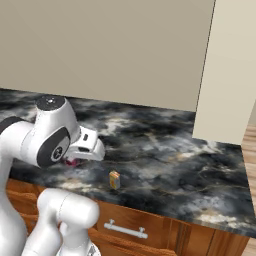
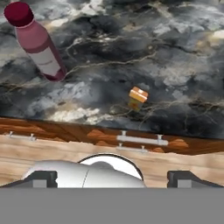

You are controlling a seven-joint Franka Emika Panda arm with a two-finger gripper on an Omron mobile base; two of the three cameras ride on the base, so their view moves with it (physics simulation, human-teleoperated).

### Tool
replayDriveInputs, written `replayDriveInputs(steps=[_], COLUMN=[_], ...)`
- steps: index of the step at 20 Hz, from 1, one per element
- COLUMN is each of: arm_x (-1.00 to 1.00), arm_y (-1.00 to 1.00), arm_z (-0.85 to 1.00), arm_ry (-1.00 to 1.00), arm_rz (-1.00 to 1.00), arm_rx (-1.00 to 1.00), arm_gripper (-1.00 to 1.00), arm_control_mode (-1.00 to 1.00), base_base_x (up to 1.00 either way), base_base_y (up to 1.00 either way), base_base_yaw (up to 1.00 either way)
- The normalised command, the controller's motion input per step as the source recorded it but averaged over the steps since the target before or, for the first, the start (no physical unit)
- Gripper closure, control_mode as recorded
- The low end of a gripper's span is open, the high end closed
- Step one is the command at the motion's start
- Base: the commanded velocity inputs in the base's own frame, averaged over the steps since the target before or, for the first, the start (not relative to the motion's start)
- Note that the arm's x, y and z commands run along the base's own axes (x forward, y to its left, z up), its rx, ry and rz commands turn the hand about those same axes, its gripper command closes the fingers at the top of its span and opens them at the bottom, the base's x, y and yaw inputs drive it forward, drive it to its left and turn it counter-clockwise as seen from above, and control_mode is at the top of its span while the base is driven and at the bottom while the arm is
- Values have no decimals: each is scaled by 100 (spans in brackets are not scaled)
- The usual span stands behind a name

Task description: Move the drinks to the dining counter.

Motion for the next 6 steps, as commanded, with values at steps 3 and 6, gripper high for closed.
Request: replayDriveInputs(steps=[3,6], arm_x=[-23,-37], arm_y=[0,0], arm_z=[56,49], arm_ry=[-11,-12], arm_rz=[0,0], arm_rx=[0,0], arm_gripper=[-100,-100], arm_control_mode=[-100,-100], base_base_x=[0,0], base_base_y=[0,0], base_base_yaw=[0,0])
